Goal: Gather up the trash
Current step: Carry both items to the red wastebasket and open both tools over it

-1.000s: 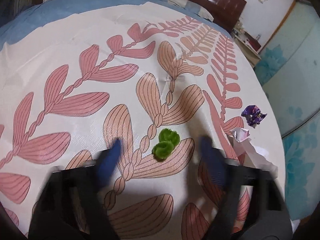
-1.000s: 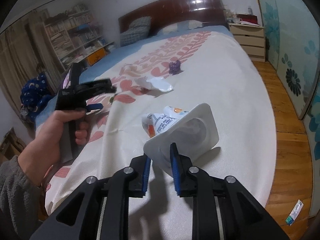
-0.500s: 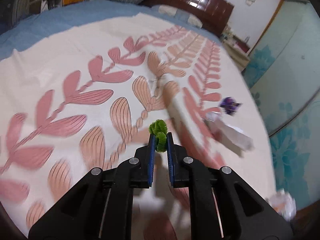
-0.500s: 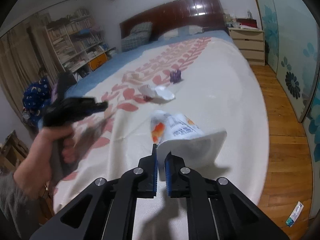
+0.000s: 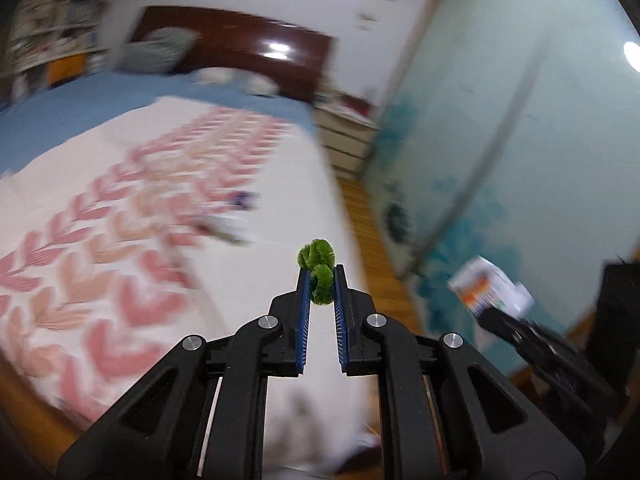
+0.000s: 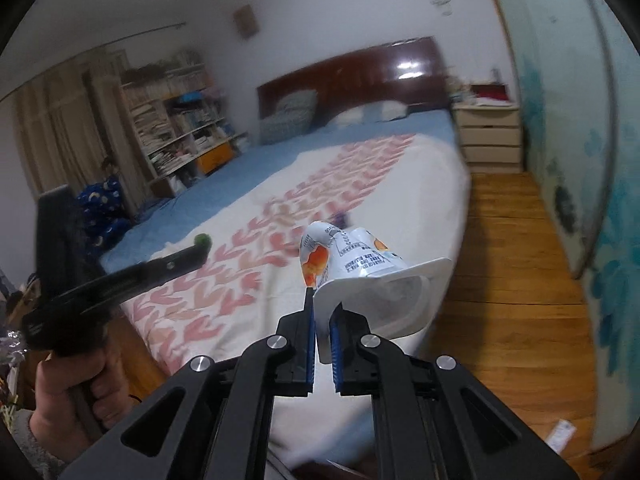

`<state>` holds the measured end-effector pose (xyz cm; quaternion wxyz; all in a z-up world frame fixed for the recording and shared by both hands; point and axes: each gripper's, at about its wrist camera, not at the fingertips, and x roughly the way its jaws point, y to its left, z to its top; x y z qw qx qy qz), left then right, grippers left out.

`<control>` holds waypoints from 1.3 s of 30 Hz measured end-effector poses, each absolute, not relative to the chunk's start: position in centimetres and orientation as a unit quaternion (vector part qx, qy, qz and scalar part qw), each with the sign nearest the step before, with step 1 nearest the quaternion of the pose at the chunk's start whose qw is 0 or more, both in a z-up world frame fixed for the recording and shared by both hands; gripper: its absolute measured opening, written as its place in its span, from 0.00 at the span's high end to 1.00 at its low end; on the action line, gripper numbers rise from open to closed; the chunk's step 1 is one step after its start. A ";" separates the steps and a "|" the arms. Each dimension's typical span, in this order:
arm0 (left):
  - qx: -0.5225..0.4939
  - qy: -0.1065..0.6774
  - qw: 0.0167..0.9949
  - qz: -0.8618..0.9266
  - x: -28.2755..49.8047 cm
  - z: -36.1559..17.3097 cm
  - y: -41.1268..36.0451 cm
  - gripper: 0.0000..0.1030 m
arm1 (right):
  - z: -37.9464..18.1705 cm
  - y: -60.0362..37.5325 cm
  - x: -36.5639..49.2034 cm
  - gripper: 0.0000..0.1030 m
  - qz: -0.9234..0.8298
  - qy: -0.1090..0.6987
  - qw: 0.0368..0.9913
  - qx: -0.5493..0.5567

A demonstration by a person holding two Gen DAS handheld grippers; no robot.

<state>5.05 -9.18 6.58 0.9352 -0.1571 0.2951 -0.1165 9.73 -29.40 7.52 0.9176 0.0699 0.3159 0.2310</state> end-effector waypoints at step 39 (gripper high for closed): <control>0.017 0.600 0.718 -0.353 1.0 -9.8 -54.7 0.28 | -12.4 -68.9 -12.3 0.47 -0.124 0.542 0.796 0.240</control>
